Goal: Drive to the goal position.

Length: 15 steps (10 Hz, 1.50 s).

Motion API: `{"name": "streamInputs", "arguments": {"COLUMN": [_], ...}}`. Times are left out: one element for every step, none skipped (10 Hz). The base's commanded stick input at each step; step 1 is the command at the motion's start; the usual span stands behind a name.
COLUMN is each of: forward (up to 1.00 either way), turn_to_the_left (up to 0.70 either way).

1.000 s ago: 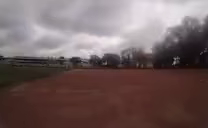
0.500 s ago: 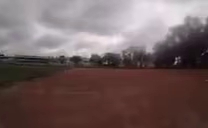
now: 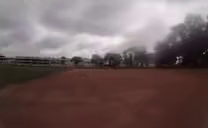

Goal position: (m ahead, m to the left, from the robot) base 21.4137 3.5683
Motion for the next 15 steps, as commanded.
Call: {"name": "streamInputs", "arguments": {"forward": [0.7,0.7,0.7,0.7,0.7,0.7,0.7,0.7,0.7,0.7,0.7,0.7,0.7,0.7,0.7], "turn_to_the_left": [0.0,0.0,0.0,0.0,0.0,0.0,0.0,0.0,0.0,0.0,0.0,0.0,0.0,0.0,0.0]}}
